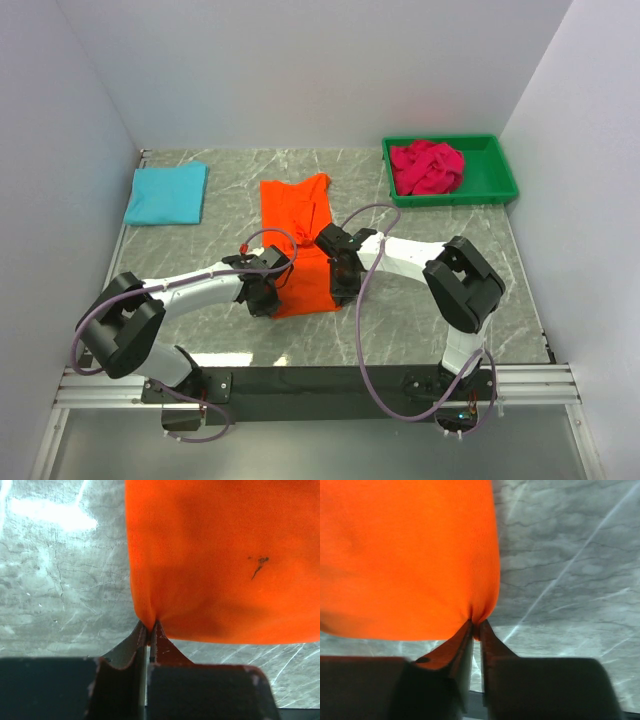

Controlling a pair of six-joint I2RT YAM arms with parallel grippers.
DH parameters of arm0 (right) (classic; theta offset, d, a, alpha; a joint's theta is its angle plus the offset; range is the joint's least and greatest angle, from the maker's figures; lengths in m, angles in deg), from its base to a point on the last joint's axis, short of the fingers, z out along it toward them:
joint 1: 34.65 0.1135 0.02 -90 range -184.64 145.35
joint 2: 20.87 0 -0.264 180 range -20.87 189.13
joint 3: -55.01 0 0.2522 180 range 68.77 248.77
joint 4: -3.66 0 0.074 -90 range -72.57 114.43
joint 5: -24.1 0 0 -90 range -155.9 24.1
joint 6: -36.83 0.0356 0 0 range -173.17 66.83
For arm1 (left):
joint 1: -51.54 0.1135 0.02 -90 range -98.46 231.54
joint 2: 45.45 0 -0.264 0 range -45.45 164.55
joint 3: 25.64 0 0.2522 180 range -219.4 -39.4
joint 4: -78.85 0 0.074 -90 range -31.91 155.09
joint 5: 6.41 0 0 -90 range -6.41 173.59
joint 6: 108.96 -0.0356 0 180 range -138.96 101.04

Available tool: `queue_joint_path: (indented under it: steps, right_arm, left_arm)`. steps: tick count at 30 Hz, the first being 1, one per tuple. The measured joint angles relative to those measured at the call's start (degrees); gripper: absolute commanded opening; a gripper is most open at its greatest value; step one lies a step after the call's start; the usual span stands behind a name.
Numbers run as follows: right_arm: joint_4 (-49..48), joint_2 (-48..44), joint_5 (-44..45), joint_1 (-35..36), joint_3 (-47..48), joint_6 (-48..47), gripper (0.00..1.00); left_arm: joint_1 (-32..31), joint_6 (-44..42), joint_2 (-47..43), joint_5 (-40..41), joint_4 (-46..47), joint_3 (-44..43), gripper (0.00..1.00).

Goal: Fold and stack the t-shirts
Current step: Fold the tshirt

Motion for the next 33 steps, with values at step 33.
queue_joint_path:
  steps: [33]
  right_arm:
    - [20.6, -35.9, -8.1, 15.7, -10.7, 0.7, 0.0]
  left_arm:
    - [-20.9, 6.1, -34.4, -17.8, -18.9, -2.8, 0.01]
